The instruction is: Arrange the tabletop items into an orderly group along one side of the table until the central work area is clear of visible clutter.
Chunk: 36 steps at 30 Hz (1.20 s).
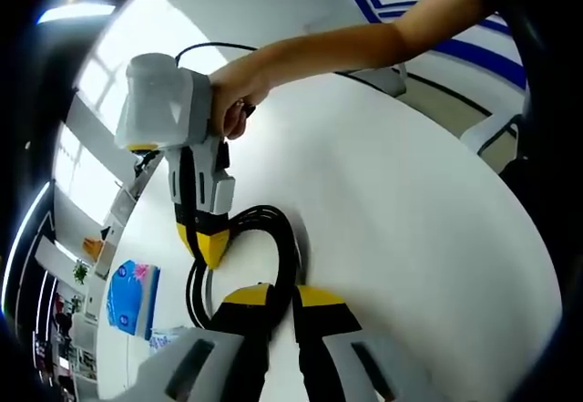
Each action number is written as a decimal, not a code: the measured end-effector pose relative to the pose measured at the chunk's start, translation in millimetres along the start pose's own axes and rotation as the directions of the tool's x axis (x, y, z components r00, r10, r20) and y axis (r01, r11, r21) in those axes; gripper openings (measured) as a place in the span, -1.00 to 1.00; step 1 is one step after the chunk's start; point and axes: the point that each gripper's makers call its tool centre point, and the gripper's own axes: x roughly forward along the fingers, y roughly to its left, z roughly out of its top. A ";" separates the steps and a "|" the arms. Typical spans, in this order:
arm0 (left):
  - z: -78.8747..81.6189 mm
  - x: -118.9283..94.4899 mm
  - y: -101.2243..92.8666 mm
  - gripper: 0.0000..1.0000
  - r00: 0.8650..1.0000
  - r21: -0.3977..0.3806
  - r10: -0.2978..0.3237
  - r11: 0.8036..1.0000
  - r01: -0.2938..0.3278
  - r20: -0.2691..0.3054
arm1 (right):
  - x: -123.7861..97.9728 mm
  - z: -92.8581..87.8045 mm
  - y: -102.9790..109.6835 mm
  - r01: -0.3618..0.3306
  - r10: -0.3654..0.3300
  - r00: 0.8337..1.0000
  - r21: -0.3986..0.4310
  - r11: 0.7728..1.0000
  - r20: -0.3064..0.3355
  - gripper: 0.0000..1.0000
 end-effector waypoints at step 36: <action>6.3 -12.7 -1.4 -0.86 0.999 -0.008 0.034 0.999 -0.034 0.034 | -25.9 19.8 8.9 0.103 -0.096 0.991 -0.066 0.993 0.091 -0.89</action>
